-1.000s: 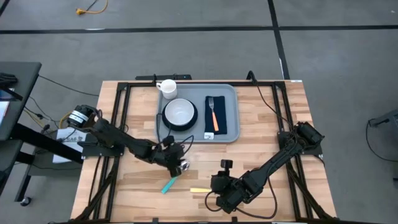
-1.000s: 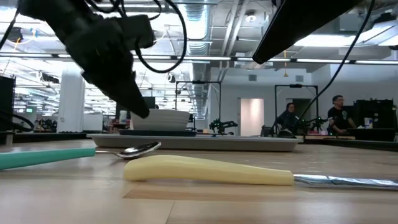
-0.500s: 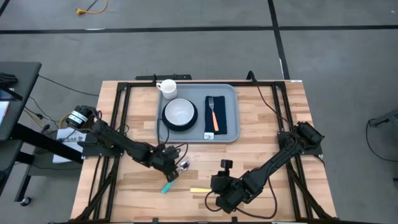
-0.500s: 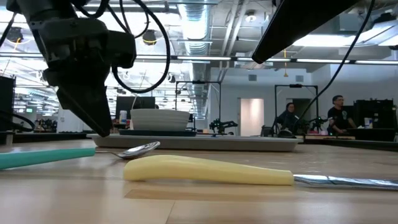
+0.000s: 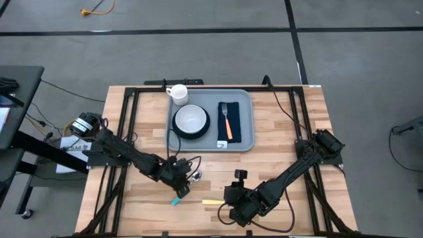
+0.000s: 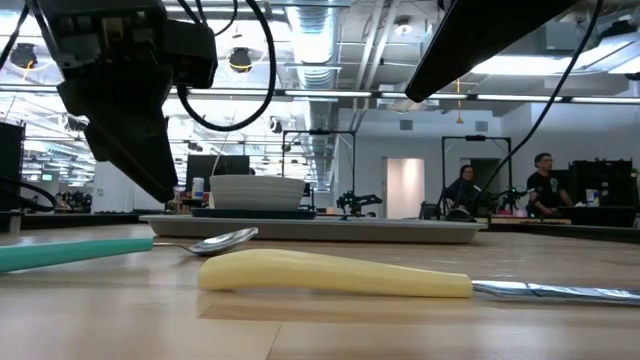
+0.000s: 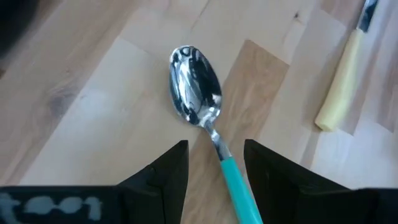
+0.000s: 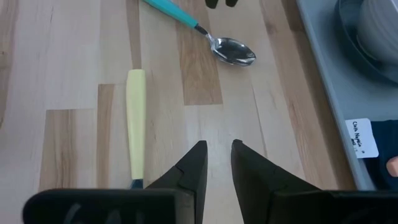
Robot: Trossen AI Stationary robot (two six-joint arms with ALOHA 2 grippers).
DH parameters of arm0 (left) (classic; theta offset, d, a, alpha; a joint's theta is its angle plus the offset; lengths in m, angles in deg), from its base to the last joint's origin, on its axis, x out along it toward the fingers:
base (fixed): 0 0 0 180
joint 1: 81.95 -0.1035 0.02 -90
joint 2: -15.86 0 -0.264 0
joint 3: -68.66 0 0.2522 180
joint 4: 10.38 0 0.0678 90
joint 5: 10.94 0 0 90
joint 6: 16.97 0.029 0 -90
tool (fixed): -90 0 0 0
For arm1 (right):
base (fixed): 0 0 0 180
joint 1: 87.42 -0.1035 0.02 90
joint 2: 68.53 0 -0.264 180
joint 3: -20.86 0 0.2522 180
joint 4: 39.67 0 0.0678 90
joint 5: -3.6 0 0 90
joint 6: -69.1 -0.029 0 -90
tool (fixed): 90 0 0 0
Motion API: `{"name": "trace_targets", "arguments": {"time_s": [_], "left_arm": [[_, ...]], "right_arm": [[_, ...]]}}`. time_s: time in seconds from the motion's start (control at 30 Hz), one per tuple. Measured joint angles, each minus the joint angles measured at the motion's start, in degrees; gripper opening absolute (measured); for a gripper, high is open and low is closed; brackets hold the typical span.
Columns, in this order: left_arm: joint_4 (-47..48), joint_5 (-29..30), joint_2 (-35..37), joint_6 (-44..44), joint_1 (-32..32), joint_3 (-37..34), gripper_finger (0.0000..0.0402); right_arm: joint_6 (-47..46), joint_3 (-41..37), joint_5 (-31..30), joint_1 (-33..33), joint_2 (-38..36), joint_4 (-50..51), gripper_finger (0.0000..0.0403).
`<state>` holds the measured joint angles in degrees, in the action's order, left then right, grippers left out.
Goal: Set up tray
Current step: Put the blue spoon on the blue napkin to the left of the orange fork
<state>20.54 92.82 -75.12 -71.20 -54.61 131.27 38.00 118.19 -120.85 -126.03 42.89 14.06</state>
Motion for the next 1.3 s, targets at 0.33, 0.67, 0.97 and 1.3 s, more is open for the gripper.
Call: {"name": "trace_targets", "arguments": {"time_s": [0.33,0.67,0.97,1.3], "left_arm": [[4.0,2.1,0.0,-4.9,0.1,0.6,0.0144],[2.6,1.3,0.0,-6.3,0.9,0.6,0.0144],[4.6,6.3,-0.1,-3.4,4.4,5.9,0.0144],[7.6,6.8,-3.7,-4.3,3.4,6.6,0.0144]], "right_arm": [[0.0,0.0,0.0,0.0,0.0,-0.2,0.0065],[0.0,0.0,0.0,0.0,0.0,-0.2,0.0066],[0.0,0.0,0.0,0.0,0.0,-0.2,0.0066],[0.0,0.0,0.1,0.0,0.0,-1.6,0.0066]]}}
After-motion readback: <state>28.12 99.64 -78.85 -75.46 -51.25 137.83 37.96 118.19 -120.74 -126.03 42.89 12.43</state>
